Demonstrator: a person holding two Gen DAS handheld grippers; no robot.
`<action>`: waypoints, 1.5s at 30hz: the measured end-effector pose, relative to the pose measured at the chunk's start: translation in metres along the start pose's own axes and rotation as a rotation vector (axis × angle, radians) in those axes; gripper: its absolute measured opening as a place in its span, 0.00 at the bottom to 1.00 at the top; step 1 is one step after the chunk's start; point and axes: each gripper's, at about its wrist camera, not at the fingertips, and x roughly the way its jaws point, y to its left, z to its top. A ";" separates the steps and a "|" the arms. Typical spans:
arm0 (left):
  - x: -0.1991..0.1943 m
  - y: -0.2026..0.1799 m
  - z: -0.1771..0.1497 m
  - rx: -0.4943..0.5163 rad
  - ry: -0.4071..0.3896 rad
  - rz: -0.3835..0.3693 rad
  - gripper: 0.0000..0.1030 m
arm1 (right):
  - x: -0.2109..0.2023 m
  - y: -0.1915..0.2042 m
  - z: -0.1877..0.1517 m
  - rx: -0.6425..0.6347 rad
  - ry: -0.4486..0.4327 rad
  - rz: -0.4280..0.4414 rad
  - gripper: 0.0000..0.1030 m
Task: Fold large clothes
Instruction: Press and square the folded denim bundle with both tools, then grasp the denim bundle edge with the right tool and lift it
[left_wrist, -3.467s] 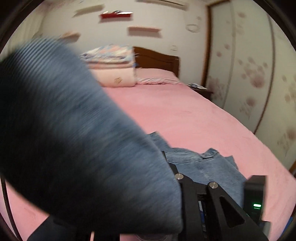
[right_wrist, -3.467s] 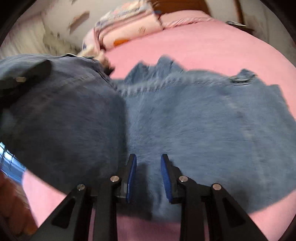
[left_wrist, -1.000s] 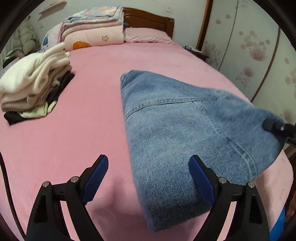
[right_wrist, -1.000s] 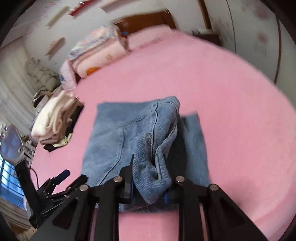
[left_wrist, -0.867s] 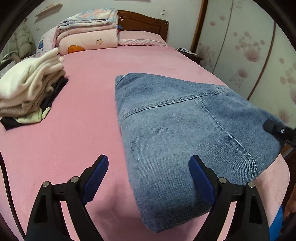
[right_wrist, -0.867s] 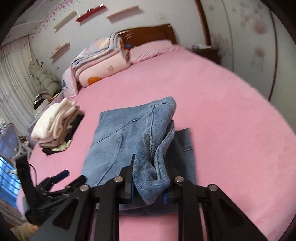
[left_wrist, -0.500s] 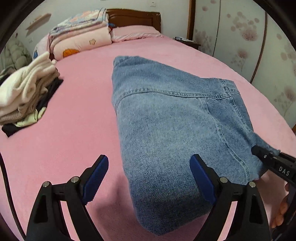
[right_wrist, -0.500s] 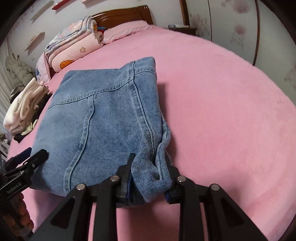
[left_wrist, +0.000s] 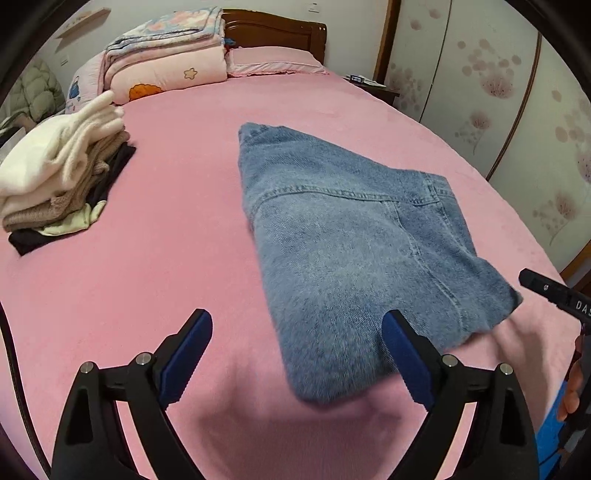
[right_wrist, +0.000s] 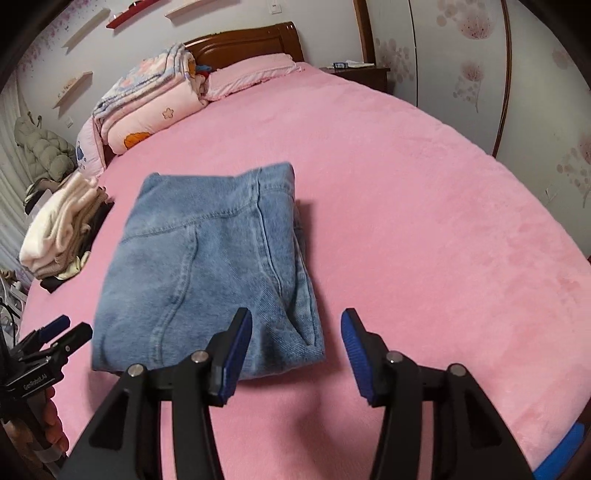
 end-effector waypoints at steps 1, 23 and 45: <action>-0.007 0.003 0.001 -0.006 -0.003 0.002 0.92 | -0.006 0.001 0.000 0.000 -0.008 0.002 0.49; -0.105 0.033 0.037 -0.170 -0.031 -0.020 1.00 | -0.085 0.048 0.034 -0.046 -0.059 0.113 0.50; -0.058 0.011 0.097 -0.081 -0.019 -0.044 1.00 | -0.032 0.070 0.096 -0.247 -0.050 0.166 0.90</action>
